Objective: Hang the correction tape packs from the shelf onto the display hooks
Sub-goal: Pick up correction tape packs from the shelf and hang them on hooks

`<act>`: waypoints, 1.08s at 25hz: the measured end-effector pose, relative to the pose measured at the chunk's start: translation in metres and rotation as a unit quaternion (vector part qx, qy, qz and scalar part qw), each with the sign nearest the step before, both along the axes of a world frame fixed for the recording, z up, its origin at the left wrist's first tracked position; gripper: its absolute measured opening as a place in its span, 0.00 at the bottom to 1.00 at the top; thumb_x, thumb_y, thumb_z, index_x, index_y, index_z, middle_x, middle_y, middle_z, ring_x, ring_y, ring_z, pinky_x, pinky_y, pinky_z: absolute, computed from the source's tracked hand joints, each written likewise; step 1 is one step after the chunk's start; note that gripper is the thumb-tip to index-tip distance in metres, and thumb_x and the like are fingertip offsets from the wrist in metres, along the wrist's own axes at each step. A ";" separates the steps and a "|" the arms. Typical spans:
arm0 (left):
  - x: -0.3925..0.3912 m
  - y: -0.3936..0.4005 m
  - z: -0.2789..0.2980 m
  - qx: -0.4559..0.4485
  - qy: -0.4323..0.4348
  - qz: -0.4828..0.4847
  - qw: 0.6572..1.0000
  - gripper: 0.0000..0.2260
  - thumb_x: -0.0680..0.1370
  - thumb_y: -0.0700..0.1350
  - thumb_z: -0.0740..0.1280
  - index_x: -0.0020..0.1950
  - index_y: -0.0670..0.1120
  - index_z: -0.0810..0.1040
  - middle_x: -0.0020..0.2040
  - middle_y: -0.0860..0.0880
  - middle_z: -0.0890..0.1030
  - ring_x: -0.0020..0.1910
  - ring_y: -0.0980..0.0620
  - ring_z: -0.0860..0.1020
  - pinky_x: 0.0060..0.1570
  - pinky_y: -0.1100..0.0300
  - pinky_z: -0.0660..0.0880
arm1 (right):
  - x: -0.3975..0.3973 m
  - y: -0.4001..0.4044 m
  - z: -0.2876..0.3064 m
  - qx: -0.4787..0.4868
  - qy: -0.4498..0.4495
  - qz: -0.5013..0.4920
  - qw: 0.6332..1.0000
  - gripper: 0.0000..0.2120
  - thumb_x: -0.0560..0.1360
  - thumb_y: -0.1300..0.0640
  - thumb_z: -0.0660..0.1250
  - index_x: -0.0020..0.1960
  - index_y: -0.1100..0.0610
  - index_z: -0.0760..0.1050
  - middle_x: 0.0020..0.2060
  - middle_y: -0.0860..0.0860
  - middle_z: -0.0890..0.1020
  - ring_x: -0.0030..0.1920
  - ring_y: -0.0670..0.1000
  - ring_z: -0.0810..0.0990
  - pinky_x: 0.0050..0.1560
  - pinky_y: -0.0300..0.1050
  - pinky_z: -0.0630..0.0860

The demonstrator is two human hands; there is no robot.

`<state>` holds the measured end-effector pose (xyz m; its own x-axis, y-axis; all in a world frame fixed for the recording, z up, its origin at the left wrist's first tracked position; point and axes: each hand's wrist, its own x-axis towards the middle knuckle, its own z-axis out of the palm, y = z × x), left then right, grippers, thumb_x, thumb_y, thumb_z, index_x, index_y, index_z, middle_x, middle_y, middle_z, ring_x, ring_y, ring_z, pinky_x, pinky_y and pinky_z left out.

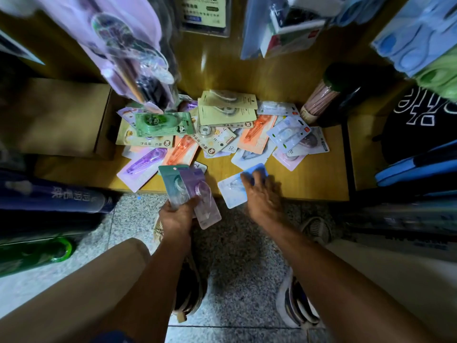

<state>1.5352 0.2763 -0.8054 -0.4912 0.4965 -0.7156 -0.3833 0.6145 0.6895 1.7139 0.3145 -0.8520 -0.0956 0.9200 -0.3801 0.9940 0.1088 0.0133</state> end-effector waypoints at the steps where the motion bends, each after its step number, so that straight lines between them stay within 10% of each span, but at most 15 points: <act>1: 0.001 -0.001 -0.003 -0.002 -0.006 -0.011 1.000 0.11 0.69 0.35 0.76 0.48 0.43 0.80 0.47 0.43 0.85 0.34 0.53 0.83 0.39 0.59 0.81 | 0.000 0.003 0.000 0.008 -0.008 0.000 1.000 0.33 0.75 0.61 0.66 0.76 0.51 0.58 0.73 0.59 0.61 0.70 0.67 0.64 0.68 0.62 0.64; 5: 0.010 -0.002 0.001 -0.007 -0.007 -0.034 0.999 0.19 0.68 0.38 0.78 0.57 0.39 0.80 0.51 0.41 0.84 0.48 0.43 0.84 0.54 0.46 0.79 | 0.004 0.013 0.001 0.024 -0.029 0.028 0.999 0.27 0.75 0.62 0.65 0.73 0.54 0.63 0.70 0.58 0.67 0.67 0.65 0.69 0.63 0.56 0.69; 9: 0.011 -0.003 0.003 0.013 -0.005 -0.029 0.999 0.18 0.70 0.36 0.76 0.58 0.37 0.79 0.53 0.40 0.84 0.47 0.42 0.83 0.50 0.48 0.80 | 0.013 0.012 -0.008 0.021 -0.068 0.032 0.997 0.26 0.55 0.55 0.81 0.52 0.54 0.81 0.49 0.56 0.83 0.42 0.63 0.83 0.35 0.49 0.78; 13: 0.014 -0.001 0.007 0.010 0.013 -0.046 0.999 0.18 0.70 0.37 0.76 0.58 0.37 0.79 0.51 0.40 0.84 0.47 0.43 0.83 0.51 0.45 0.80 | 0.039 -0.006 -0.001 0.000 0.012 -0.017 1.000 0.41 0.54 0.51 0.81 0.63 0.56 0.68 0.60 0.58 0.79 0.56 0.64 0.79 0.45 0.53 0.78; 17: 0.022 0.000 0.024 0.043 -0.008 -0.074 0.996 0.17 0.71 0.33 0.74 0.59 0.32 0.77 0.54 0.36 0.83 0.52 0.38 0.82 0.49 0.47 0.80 | 0.060 -0.024 0.025 0.021 0.223 0.040 0.974 0.33 0.66 0.51 0.70 0.70 0.49 0.65 0.66 0.51 0.74 0.63 0.58 0.75 0.52 0.51 0.76; 24: 0.041 -0.014 0.110 0.141 -0.118 -0.147 0.972 0.05 0.73 0.35 0.72 0.49 0.38 0.82 0.40 0.43 0.86 0.33 0.50 0.84 0.32 0.60 0.77 | 0.051 -0.032 0.131 0.172 0.247 0.149 0.942 0.34 0.69 0.61 0.66 0.72 0.45 0.63 0.77 0.45 0.62 0.55 0.57 0.82 0.41 0.50 0.81; 27: 0.048 -0.039 0.151 0.166 -0.147 -0.155 0.963 0.10 0.75 0.41 0.72 0.55 0.40 0.82 0.48 0.42 0.86 0.43 0.47 0.84 0.39 0.54 0.78 | 0.051 -0.049 0.177 0.158 0.373 0.122 0.906 0.39 0.67 0.64 0.60 0.73 0.37 0.60 0.77 0.41 0.59 0.67 0.53 0.75 0.51 0.54 0.80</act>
<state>1.5827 0.2377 -0.6549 -0.0841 0.8115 -0.5782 -0.4250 0.4957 0.7574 1.7648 0.2659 -0.6754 -0.4337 0.8881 0.1525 0.6854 0.4350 -0.5839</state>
